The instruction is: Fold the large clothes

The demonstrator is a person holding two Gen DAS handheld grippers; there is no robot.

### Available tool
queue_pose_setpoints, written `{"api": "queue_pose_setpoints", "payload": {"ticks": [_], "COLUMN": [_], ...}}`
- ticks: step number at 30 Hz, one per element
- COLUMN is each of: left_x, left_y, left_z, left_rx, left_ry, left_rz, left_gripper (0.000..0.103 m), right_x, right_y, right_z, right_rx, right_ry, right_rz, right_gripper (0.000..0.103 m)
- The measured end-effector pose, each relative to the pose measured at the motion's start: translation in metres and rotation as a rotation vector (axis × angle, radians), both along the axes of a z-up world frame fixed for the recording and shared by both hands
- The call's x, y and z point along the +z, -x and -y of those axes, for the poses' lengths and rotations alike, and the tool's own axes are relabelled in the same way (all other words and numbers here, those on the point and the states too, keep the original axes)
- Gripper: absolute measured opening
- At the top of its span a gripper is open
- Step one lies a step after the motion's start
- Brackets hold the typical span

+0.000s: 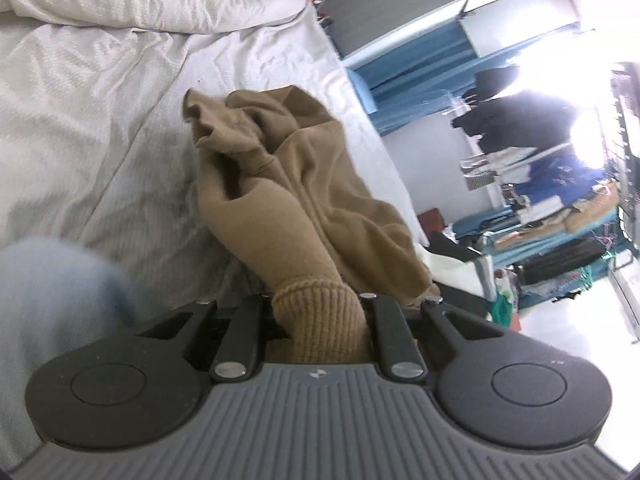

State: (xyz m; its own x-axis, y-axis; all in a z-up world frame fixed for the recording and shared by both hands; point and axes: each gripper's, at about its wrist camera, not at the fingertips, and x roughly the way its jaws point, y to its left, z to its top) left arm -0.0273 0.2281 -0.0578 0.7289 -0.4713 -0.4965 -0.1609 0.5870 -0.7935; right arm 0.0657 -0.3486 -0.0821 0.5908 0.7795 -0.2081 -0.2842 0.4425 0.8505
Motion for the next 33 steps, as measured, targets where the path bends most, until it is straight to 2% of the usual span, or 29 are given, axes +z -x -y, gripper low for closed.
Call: {"api": "queue_pose_setpoints", "payload": {"ticks": [4, 6, 9, 13, 17, 19, 22, 26, 33], "left_x": [0.008, 0.008, 0.018, 0.04, 0.061, 0.065, 0.066, 0.052, 0.0], "left_y": [0.031, 0.029, 0.005, -0.055, -0.127, -0.161, -0.213, -0.274, -0.368], "left_z": [0.014, 0.019, 0.016, 0.014, 0.018, 0.02, 0.026, 0.035, 0.04], "left_rx": [0.003, 0.006, 0.018, 0.044, 0.071, 0.087, 0.121, 0.153, 0.178], "left_ry": [-0.034, -0.023, -0.003, 0.013, -0.018, -0.008, -0.043, -0.121, -0.205], "left_rz": [0.009, 0.012, 0.057, 0.097, 0.119, 0.116, 0.105, 0.079, 0.008], "left_gripper": [0.016, 0.016, 0.017, 0.018, 0.019, 0.02, 0.021, 0.022, 0.023], "right_x": [0.004, 0.001, 0.005, 0.012, 0.021, 0.018, 0.008, -0.019, -0.076], "right_y": [0.021, 0.017, -0.001, -0.046, -0.099, -0.126, -0.165, -0.208, -0.269], "right_z": [0.006, 0.007, 0.007, 0.004, -0.003, -0.004, -0.009, -0.018, -0.023], "right_rx": [-0.035, -0.047, -0.072, -0.142, -0.225, -0.275, -0.335, -0.387, -0.432], "right_ry": [0.003, -0.002, -0.014, -0.08, -0.092, -0.112, -0.126, -0.138, -0.112], "right_rz": [-0.014, -0.019, -0.016, -0.073, -0.104, -0.137, -0.183, -0.241, -0.305], "right_gripper": [0.018, 0.018, 0.018, 0.019, 0.019, 0.02, 0.02, 0.02, 0.021]}}
